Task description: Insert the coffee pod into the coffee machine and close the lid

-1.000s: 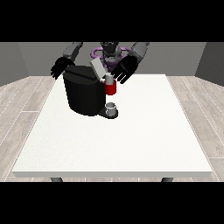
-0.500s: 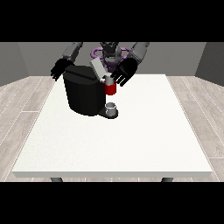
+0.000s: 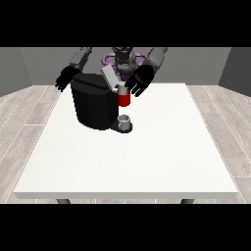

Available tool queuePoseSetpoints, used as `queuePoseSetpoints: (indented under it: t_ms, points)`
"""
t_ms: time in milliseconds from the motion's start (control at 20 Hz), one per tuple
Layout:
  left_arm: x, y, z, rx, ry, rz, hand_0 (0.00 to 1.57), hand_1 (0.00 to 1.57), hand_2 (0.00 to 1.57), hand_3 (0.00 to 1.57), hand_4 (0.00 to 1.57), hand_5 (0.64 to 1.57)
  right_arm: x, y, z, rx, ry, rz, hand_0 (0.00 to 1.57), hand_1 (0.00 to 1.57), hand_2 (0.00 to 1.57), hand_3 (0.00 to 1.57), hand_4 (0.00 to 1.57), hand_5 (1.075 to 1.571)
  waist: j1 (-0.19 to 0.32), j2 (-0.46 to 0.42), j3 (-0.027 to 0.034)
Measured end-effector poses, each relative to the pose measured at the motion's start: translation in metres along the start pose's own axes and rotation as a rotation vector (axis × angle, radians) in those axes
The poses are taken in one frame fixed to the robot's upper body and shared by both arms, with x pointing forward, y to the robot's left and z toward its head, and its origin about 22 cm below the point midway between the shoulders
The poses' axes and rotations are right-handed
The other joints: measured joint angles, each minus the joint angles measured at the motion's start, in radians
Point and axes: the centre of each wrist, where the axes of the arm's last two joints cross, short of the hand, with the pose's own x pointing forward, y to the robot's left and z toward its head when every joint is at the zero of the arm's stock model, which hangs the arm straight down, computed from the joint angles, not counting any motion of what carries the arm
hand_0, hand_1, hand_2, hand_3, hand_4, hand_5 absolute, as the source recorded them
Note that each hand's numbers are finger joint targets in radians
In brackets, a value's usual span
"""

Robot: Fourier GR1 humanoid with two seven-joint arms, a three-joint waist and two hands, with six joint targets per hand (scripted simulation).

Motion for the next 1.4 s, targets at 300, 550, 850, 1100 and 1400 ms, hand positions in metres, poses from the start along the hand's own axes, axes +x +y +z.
queuePoseSetpoints:
  t_ms: [300, 550, 850, 1100, 1400]
  points:
    - [-0.007, 0.002, 0.003, -0.009, 0.012, -0.012, 1.07, 1.07, 1.12, 0.97, 0.36, 1.571, -0.003, -0.001, 0.006, 0.005, 0.004, -0.008, 0.0, 0.0, 0.0, 0.0, 0.46, 1.571, -0.004, -0.013, 0.0001]
    - [-0.008, 0.006, 0.004, -0.001, -0.001, -0.026, 0.57, 0.57, 0.81, 0.64, 0.24, 1.571, -0.005, -0.005, 0.006, 0.011, -0.006, -0.01, 0.0, 0.0, 0.0, 0.0, 0.46, 1.571, -0.004, -0.007, 0.0001]
    - [-0.011, 0.005, 0.005, -0.048, -0.015, -0.099, 0.0, 0.0, 0.0, 0.0, 0.0, 1.571, -0.002, 0.002, 0.007, 0.0, -0.003, -0.005, 0.0, 0.0, 0.0, 0.0, 0.37, 1.571, -0.002, -0.005, 0.0009]
    - [-0.004, 0.006, 0.002, -0.071, -0.014, -0.122, 0.0, 0.0, 0.0, 0.0, 0.0, 1.571, -0.008, 0.003, 0.008, -0.009, 0.01, -0.001, 0.0, 0.0, 0.0, 0.0, 0.34, 1.571, 0.003, -0.015, 0.0003]
    - [-0.009, -0.009, 0.005, -0.126, -0.005, -0.108, 0.0, 0.0, 0.0, 0.0, 0.0, 1.571, -0.021, -0.011, 0.014, -0.032, 0.052, 0.008, 0.0, 0.0, 0.0, 0.0, 0.41, 1.571, 0.031, -0.066, -0.0003]
